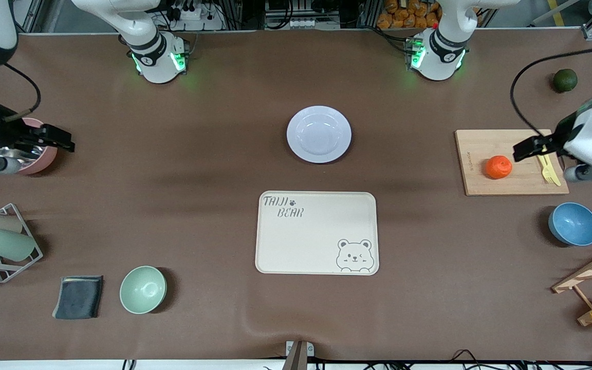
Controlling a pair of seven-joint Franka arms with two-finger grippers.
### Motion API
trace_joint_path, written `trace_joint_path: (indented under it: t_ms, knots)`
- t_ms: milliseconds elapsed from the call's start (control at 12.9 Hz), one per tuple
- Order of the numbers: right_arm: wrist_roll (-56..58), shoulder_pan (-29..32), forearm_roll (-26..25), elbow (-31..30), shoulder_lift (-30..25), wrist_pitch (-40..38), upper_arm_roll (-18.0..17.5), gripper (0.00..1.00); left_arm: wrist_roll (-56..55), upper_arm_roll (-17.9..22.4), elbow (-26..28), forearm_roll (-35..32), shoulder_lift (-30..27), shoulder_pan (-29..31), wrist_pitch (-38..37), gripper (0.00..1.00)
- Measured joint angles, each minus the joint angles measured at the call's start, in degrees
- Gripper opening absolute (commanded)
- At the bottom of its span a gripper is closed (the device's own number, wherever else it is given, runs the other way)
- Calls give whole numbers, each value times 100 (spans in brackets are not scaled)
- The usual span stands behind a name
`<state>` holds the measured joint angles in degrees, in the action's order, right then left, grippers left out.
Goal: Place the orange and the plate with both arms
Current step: 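Reach the left gripper to the orange on the cutting board, then grasp the orange with the left gripper while the right gripper moves inward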
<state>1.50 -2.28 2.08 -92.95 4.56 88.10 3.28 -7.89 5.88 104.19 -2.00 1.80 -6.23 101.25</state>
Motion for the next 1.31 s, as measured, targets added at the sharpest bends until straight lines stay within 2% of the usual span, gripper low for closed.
trace_joint_path:
  t_ms: [232, 464, 695, 850, 1313]
  knots:
    - [-8, 2, 427, -6, 347, -12, 4, 100, 8, 3, 1483, -369, -202, 207, 1195, 100]
    - [-141, 0, 780, -82, 605, -49, 1, 100, 15, 0, 2449, -455, -188, 432, 2129, 100]
    - [-209, -7, 1123, -202, 763, -87, -6, 100, 24, -1, 3183, -535, -105, 660, 2956, 100]
    - [-224, -3, 1599, -332, 877, -85, -1, 100, 26, 0, 3366, -705, 58, 796, 3252, 100]
    - [-326, -5, 2632, -489, 1125, -85, -3, 100, 29, -1, 3382, -829, 647, 988, 3778, 100]
